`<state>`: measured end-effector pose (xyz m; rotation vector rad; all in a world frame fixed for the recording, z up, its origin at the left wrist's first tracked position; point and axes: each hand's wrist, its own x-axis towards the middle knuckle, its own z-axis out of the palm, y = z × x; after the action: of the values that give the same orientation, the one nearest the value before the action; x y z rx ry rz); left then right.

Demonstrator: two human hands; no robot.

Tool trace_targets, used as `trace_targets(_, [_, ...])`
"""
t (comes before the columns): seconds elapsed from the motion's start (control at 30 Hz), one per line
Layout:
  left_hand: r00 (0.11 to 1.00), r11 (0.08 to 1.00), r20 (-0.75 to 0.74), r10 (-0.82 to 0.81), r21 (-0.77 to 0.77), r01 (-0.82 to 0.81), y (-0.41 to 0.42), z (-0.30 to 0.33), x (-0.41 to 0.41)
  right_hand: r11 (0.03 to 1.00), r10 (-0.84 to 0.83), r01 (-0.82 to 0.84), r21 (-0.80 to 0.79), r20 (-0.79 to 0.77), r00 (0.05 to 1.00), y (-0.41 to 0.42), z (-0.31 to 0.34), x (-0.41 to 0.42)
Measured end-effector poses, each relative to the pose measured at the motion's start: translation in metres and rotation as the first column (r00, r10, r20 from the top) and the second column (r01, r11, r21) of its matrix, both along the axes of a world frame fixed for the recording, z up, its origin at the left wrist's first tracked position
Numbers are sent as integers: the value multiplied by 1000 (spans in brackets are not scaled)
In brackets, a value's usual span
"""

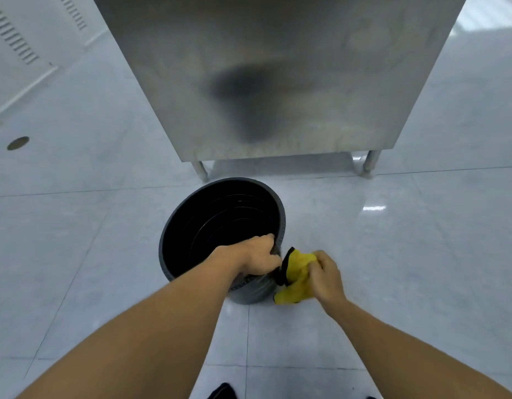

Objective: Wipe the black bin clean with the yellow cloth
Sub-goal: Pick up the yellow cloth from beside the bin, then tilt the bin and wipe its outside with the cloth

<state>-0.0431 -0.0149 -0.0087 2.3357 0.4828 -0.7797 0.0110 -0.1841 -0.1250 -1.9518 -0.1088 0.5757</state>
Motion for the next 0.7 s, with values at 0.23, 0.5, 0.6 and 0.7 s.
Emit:
trace_targets(0.23, [975,994,192,108,-41,-102,3,34,-10,927,-45,-14,376,149,988,56,100,0])
trace_targets(0.5, [846,942,416,334,-154,-297,7,40,-25,922,85,-182,341,279,957,69,99,-17])
trace_targets(0.6, [818,908,397,415,-241,-343,3,41,-25,944,105,-180,275,268,958,69,87,-17])
trace_targets(0.7, [783,811,299,546,-422,-405,1,45,-23,982,91,-127,139,244,965,58,72,-14])
